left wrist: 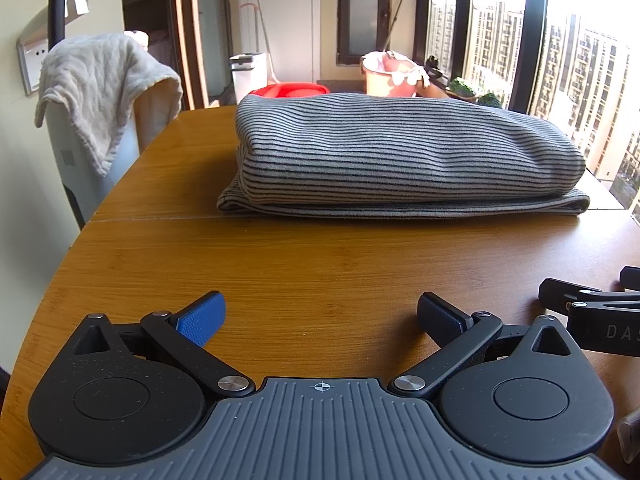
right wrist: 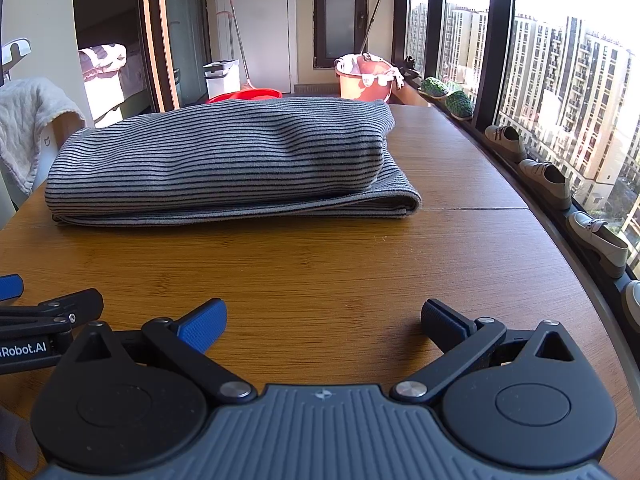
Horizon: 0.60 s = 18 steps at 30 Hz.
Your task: Fold clothes
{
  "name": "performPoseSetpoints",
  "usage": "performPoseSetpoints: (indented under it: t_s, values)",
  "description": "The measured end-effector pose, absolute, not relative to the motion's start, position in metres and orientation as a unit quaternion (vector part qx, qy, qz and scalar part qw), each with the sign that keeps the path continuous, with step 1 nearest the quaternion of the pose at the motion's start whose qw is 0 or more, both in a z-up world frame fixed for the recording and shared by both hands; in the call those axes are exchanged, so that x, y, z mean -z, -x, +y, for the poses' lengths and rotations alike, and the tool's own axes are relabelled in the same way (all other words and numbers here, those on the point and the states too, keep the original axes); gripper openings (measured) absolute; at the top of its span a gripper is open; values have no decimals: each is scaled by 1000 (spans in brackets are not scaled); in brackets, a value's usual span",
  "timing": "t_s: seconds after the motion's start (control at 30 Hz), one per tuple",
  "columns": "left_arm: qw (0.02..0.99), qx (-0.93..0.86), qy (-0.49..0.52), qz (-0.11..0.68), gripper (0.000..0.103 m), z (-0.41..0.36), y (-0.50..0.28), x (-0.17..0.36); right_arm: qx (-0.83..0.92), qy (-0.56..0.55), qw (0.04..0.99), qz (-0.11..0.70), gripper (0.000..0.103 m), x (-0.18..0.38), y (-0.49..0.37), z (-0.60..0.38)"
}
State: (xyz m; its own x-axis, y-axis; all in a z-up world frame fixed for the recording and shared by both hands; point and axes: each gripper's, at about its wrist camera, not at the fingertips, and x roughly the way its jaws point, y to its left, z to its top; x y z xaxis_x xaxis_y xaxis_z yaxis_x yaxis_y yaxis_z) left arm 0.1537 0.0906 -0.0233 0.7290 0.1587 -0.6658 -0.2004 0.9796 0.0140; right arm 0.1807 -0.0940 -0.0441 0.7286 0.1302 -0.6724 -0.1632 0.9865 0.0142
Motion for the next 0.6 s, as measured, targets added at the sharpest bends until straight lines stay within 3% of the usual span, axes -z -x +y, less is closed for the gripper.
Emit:
performPoseSetpoints:
  t_s: [0.6]
  values:
    - [929,-94,29,356,103,92,-154,22,-79,22,930,359,103,44,-181,-95]
